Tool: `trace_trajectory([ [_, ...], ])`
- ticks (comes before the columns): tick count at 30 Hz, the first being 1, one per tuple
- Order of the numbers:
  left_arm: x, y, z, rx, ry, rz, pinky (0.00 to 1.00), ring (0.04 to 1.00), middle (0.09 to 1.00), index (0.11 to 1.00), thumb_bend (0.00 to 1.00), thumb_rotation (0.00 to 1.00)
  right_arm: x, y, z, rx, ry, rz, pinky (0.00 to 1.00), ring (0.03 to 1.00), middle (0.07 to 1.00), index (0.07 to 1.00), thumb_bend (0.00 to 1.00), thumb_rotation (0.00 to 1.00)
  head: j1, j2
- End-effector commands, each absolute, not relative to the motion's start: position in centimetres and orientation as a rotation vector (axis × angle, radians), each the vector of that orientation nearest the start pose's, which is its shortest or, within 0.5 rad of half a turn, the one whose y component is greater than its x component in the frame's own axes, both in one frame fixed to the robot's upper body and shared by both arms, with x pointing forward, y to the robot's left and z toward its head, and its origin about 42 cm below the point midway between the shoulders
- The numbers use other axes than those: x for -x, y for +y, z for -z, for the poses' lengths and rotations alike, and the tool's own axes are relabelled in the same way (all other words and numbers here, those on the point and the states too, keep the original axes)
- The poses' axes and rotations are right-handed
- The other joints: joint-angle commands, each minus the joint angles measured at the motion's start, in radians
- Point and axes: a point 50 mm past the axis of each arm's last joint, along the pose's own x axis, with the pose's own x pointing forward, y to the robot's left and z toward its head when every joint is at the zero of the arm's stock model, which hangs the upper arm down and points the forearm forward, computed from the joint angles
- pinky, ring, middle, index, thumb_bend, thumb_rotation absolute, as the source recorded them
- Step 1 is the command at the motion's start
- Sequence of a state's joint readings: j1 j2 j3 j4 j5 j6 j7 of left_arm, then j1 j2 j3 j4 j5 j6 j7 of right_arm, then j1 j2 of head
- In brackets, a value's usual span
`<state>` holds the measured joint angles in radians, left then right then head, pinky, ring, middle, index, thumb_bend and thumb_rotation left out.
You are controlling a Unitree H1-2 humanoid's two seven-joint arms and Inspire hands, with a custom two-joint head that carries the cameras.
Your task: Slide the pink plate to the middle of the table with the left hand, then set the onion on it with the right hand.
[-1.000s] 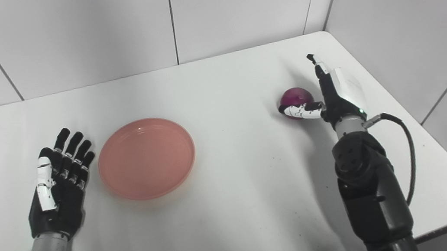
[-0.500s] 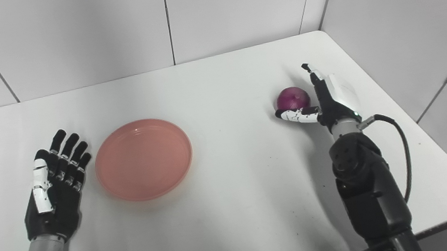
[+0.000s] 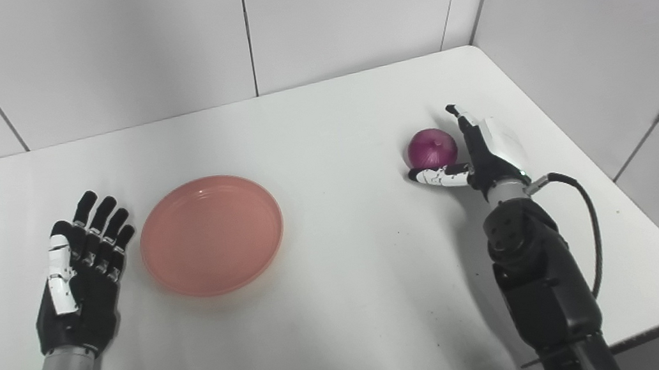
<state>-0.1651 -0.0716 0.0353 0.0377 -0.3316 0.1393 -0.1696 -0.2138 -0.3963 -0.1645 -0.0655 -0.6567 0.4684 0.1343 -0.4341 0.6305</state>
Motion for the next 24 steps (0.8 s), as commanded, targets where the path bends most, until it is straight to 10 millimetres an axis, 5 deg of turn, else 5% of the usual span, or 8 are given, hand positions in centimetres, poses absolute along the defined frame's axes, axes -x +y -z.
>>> trace_trajectory([
  [1,-33.08,17.52,-11.46,0.398,0.059,0.203,0.97,0.947,0.944,0.936,0.42,1.0,-34.75,-38.69,-21.74,0.955,0.165,0.379,0.82,0.917,0.944,0.941,1.0,0.31,0.001,0.0],
  [18,-32.95,17.54,-11.52,0.398,0.058,0.205,0.97,0.945,0.942,0.934,0.43,1.0,-35.27,-38.37,-21.36,0.947,0.164,0.357,0.77,0.862,0.885,0.877,1.0,0.28,0.0,0.003],
  [19,-32.95,17.54,-11.52,0.4,0.058,0.205,0.97,0.943,0.939,0.931,0.43,1.0,-35.26,-38.36,-21.35,0.949,0.162,0.356,0.68,0.796,0.84,0.865,1.0,0.29,0.0,0.003],
  [24,-32.92,17.54,-11.54,0.395,0.058,0.206,0.97,0.948,0.942,0.932,0.43,1.0,-35.15,-38.24,-21.59,0.964,0.159,0.342,0.66,0.765,0.818,0.839,1.0,0.3,-0.001,0.006],
])
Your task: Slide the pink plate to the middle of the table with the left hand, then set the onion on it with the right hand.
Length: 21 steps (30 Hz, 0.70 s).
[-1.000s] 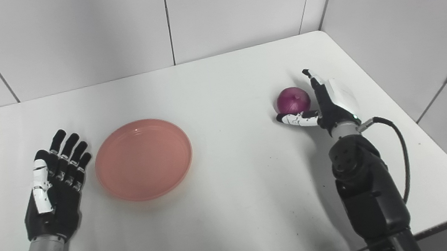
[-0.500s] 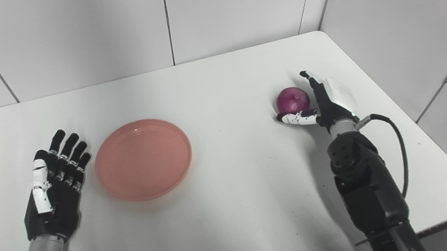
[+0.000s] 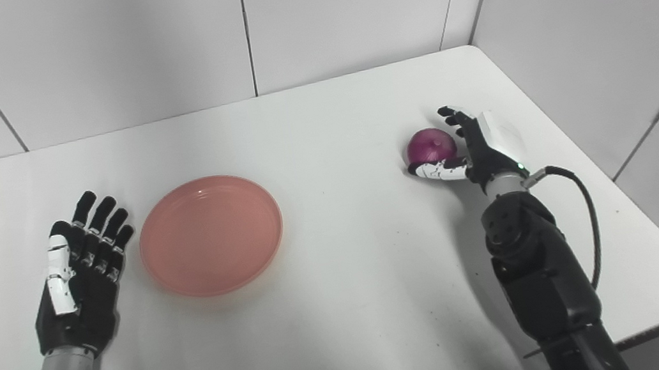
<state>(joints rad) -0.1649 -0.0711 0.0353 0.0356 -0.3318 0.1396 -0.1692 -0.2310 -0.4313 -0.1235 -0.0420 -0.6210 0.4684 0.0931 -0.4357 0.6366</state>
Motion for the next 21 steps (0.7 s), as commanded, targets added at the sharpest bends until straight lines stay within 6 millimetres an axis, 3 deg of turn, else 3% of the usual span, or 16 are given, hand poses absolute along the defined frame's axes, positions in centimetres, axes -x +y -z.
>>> trace_trajectory([
  [1,-32.9,17.6,-11.5,0.394,0.057,0.209,0.97,0.949,0.943,0.934,0.43,1.0,-35.1,-38.2,-21.6,0.969,0.158,0.339,0.66,0.766,0.817,0.835,1.0,0.3,0.001,0.001],
  [11,-32.9,17.6,-11.4,0.396,0.058,0.209,0.97,0.947,0.94,0.933,0.44,1.0,-35.4,-38.0,-21.8,0.983,0.163,0.307,0.65,0.742,0.785,0.79,0.97,0.3,0.002,0.004],
  [21,-32.8,17.5,-11.5,0.396,0.053,0.207,0.96,0.94,0.939,0.932,0.44,1.0,-36.3,-37.7,-22.3,1.147,0.189,0.231,0.47,0.567,0.632,0.662,0.92,0.27,0.002,0.007],
])
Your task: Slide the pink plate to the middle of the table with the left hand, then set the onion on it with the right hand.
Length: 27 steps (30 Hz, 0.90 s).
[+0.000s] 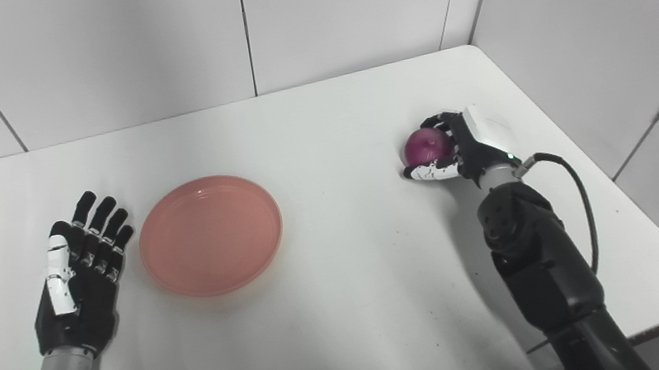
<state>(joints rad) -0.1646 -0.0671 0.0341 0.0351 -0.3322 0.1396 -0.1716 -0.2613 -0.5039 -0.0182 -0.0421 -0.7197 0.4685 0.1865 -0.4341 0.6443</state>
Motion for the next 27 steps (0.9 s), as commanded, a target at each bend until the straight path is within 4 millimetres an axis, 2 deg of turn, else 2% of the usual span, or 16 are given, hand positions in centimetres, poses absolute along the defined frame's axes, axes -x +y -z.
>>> trace_trajectory([
  [1,-32.76,17.48,-11.53,0.399,0.054,0.206,0.96,0.94,0.939,0.932,0.44,1.0,-36.41,-37.64,-22.4,1.16,0.188,0.23,0.45,0.548,0.616,0.649,0.92,0.26,0.0,0.0],
  [4,-32.72,17.44,-11.59,0.401,0.058,0.203,0.96,0.939,0.937,0.93,0.44,1.0,-36.58,-37.35,-22.58,1.171,0.172,0.226,0.39,0.497,0.568,0.593,0.9,0.22,0.0,0.0],
  [7,-32.69,17.47,-11.54,0.398,0.056,0.204,0.96,0.936,0.934,0.927,0.44,1.0,-36.71,-37.21,-22.55,1.178,0.157,0.224,0.38,0.482,0.547,0.55,0.87,0.18,0.001,0.0],
  [8,-32.69,17.47,-11.53,0.398,0.055,0.205,0.96,0.938,0.937,0.93,0.44,1.0,-36.75,-37.18,-22.53,1.179,0.152,0.22,0.38,0.476,0.537,0.526,0.79,0.16,0.002,0.0],
  [9,-32.69,17.47,-11.53,0.398,0.055,0.205,0.96,0.938,0.937,0.931,0.44,1.0,-36.77,-37.17,-22.52,1.179,0.149,0.218,0.38,0.471,0.53,0.499,0.61,0.15,0.002,0.0],
  [11,-32.72,17.51,-11.47,0.401,0.054,0.204,0.96,0.939,0.937,0.932,0.44,1.0,-36.84,-37.12,-22.49,1.184,0.145,0.211,0.35,0.447,0.515,0.49,0.55,0.15,0.002,0.0],
  [27,-32.78,17.6,-11.56,0.405,0.058,0.205,0.97,0.947,0.942,0.94,0.43,1.0,-36.41,-37.16,-22.57,1.19,0.128,0.226,0.27,0.37,0.467,0.486,0.52,0.13,0.002,0.002],
])
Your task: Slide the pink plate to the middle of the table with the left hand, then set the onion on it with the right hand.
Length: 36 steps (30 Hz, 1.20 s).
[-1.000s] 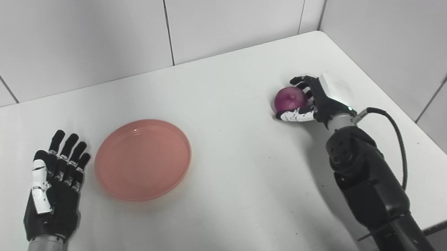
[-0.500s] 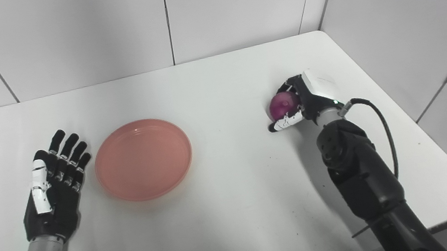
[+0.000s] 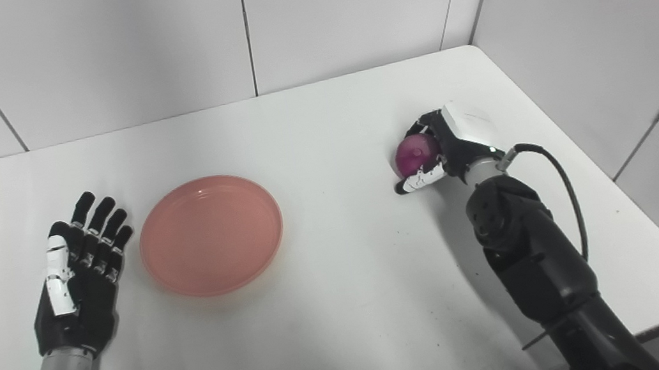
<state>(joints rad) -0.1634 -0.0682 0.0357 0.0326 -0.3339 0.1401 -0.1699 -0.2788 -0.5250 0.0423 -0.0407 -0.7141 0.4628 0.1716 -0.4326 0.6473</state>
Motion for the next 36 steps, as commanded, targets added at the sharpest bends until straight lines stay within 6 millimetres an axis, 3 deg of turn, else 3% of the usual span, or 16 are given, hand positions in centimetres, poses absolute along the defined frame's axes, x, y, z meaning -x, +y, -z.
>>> trace_trajectory([
  [1,-32.8,17.6,-11.6,0.406,0.058,0.204,0.97,0.947,0.942,0.939,0.43,1.0,-36.4,-37.2,-22.6,1.19,0.123,0.229,0.27,0.372,0.469,0.486,0.52,0.13,0.0,-0.001],
  [14,-32.8,17.2,-11.6,0.405,0.054,0.206,0.97,0.941,0.939,0.932,0.43,1.0,-35.5,-35.4,-25.1,1.172,0.022,0.244,0.33,0.423,0.489,0.484,0.52,0.13,0.014,-0.005],
  [28,-32.9,16.8,-11.4,0.402,0.053,0.198,0.96,0.94,0.94,0.926,0.43,1.0,-35.2,-31.7,-28.7,1.166,-0.132,0.223,0.27,0.362,0.457,0.487,0.52,0.14,0.036,-0.011],
  [36,-32.8,16.4,-11.4,0.401,0.056,0.187,0.96,0.938,0.937,0.917,0.43,1.0,-35.7,-29.6,-29.4,1.166,-0.193,0.186,0.32,0.403,0.487,0.486,0.52,0.14,0.05,-0.017],
])
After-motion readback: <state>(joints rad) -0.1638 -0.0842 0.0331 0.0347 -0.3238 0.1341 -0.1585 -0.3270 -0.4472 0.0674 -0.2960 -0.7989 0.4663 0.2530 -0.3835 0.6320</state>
